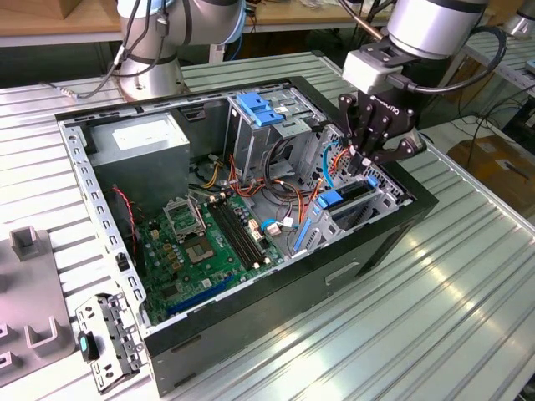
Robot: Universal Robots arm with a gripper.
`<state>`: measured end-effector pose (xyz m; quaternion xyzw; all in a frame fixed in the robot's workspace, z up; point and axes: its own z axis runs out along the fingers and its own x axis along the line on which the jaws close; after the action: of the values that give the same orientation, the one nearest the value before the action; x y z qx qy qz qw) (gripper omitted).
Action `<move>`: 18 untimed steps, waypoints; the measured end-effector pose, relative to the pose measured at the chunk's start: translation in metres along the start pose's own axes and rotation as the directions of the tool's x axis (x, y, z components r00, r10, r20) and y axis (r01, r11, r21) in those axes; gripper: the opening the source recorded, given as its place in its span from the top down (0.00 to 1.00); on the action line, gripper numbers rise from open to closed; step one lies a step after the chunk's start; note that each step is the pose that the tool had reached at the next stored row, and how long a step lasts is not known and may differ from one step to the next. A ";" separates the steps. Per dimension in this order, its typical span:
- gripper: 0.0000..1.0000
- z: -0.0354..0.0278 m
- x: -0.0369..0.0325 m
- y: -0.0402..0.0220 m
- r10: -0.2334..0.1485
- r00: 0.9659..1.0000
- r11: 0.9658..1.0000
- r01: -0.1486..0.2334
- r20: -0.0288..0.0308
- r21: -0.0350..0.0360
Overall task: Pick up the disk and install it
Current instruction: 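Insert the first disk wire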
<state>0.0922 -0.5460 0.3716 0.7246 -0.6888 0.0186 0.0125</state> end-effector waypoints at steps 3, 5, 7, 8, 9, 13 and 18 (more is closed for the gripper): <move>0.89 0.0000 0.0001 -0.0049 -0.004 1.000 1.000 0.004 0.000 0.000; 0.89 0.0001 0.0001 -0.0146 -0.005 1.000 1.000 0.005 0.000 0.000; 0.89 0.0002 0.0003 -0.0204 -0.006 1.000 1.000 0.006 0.000 0.000; 0.89 0.0002 0.0003 -0.0222 -0.012 1.000 1.000 0.012 0.000 0.000; 0.89 0.0002 0.0003 -0.0223 -0.026 1.000 1.000 0.026 0.000 0.001; 0.89 -0.0026 0.0005 -0.0226 -0.068 0.998 0.998 0.068 0.000 0.003; 0.89 -0.0028 -0.0021 -0.0391 -0.076 0.997 0.997 0.076 0.000 0.001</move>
<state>0.1312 -0.5418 0.3746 0.7503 -0.6607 0.0182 0.0128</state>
